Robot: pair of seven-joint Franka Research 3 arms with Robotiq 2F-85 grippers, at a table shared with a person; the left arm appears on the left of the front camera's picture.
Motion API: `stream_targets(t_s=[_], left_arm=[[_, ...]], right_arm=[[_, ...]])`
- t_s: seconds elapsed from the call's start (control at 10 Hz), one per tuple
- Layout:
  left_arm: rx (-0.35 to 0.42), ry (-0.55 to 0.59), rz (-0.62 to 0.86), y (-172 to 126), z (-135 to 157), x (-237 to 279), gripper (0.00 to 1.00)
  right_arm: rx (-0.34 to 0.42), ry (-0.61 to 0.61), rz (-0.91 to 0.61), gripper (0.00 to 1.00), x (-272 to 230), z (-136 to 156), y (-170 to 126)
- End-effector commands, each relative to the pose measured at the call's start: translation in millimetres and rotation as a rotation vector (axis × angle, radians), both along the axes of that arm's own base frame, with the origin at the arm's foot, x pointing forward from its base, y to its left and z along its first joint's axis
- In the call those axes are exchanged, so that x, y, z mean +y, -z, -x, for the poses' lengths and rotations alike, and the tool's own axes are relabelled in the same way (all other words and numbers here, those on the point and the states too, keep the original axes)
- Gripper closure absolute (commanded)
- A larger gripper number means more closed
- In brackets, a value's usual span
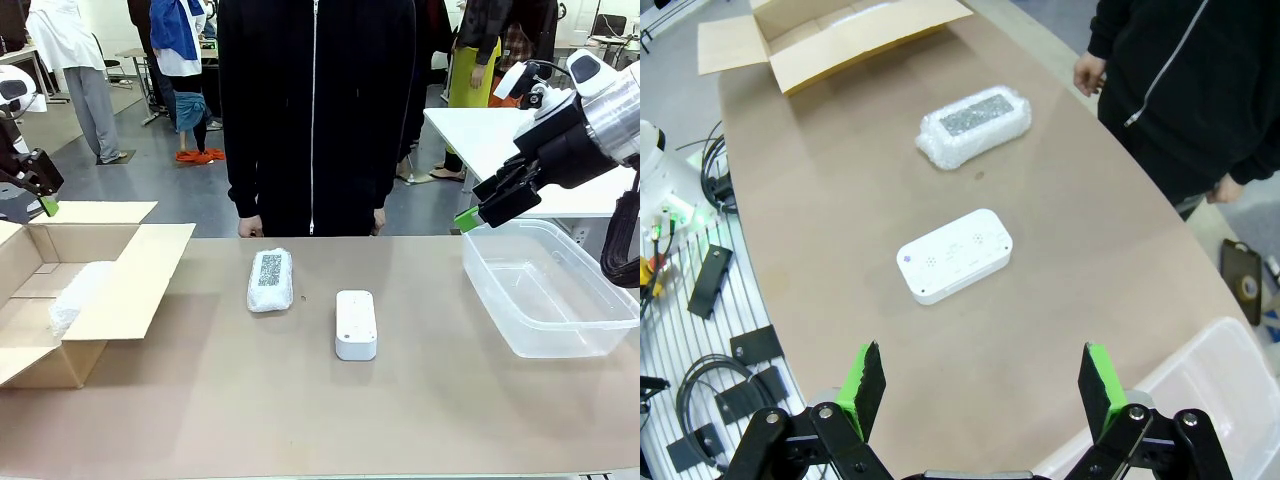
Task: Separate and place wrapped and unwrapped clocks.
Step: Pick up the Digital clock indicated by the person.
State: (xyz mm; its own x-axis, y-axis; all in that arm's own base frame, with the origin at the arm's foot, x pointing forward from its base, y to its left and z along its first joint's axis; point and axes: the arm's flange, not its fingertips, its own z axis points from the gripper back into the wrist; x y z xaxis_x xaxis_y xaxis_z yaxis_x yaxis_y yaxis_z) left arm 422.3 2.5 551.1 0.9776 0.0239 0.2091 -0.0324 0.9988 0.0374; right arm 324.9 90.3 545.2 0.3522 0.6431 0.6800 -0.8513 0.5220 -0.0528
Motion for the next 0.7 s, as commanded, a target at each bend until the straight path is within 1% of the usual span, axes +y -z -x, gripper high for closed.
stream_targets(t_s=[0.0, 0.6], left_arm=[[-0.011, 0.0, -0.001, -1.9, 0.0, 0.3, 0.0], [-0.011, 0.0, -0.001, -1.9, 0.0, 0.3, 0.0]], right_arm=[[0.009, -0.013, -0.02, 0.0, 0.2, -1.4, 2.5], [0.009, -0.013, -0.02, 0.0, 0.2, -1.4, 2.5]])
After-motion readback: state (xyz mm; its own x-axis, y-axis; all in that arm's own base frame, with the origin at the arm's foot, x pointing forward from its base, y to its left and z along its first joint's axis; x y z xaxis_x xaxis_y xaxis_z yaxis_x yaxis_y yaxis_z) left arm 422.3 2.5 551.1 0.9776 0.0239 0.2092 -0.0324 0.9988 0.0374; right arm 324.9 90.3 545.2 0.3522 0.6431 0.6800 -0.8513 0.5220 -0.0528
